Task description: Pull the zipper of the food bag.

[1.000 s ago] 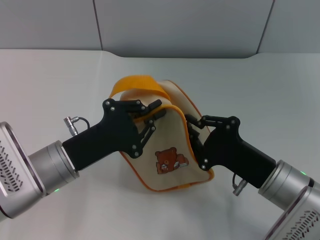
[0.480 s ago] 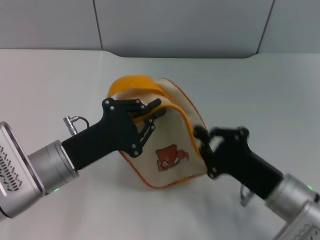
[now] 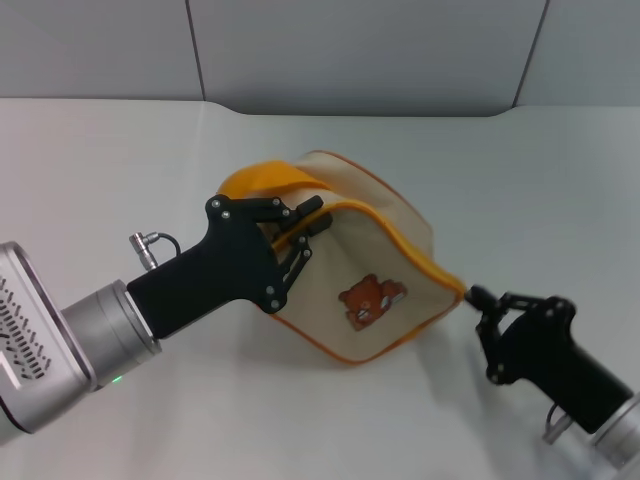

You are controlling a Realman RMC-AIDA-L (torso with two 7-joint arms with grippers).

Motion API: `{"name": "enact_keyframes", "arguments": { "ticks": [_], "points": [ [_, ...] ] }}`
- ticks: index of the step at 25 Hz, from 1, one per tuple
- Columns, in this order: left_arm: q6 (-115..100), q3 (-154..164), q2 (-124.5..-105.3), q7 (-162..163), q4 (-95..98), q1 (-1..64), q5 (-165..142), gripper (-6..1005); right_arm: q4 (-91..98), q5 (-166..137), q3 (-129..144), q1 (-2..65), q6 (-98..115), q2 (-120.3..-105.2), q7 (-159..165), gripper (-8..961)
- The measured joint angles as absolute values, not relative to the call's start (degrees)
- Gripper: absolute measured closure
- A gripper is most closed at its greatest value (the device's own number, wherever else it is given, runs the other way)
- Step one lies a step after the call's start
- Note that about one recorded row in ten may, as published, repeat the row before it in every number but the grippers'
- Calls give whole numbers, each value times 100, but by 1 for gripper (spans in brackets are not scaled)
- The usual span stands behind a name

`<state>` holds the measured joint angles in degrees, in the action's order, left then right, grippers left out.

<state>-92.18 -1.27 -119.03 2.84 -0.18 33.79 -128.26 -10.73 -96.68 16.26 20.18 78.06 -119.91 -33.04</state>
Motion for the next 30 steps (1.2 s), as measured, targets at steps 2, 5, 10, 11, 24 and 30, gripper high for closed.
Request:
{"name": "enact_keyframes", "arguments": {
  "ticks": [2, 5, 10, 11, 24, 30],
  "points": [
    [-9178, -155, -11909, 291, -138, 3331, -12818, 908, -1112, -9666, 1580, 1976, 8181, -11991, -3282, 948],
    [-9044, -302, -11910, 407, -448, 3159, -12811, 907, -1167, -9662, 1572, 1906, 8699, -11987, -3165, 939],
    [-8357, -964, -11918, 658, -1314, 2669, -12818, 907, -831, -9686, 1586, 1887, 9268, -11939, -1562, 808],
    [-8205, -1066, -11920, 640, -1445, 2573, -12829, 907, -676, -9698, 1607, 1901, 9321, -11938, -1155, 776],
    [-8699, -936, -11844, 1352, -1080, 2367, -13457, 840, 2130, -10626, 3203, 2404, 9976, -11843, 4552, 394],
    [-9679, -910, -11847, 2444, 85, 2680, -14707, 662, 2322, -11378, 3345, 2718, 10399, -11666, 5169, 165]
  ]
}}
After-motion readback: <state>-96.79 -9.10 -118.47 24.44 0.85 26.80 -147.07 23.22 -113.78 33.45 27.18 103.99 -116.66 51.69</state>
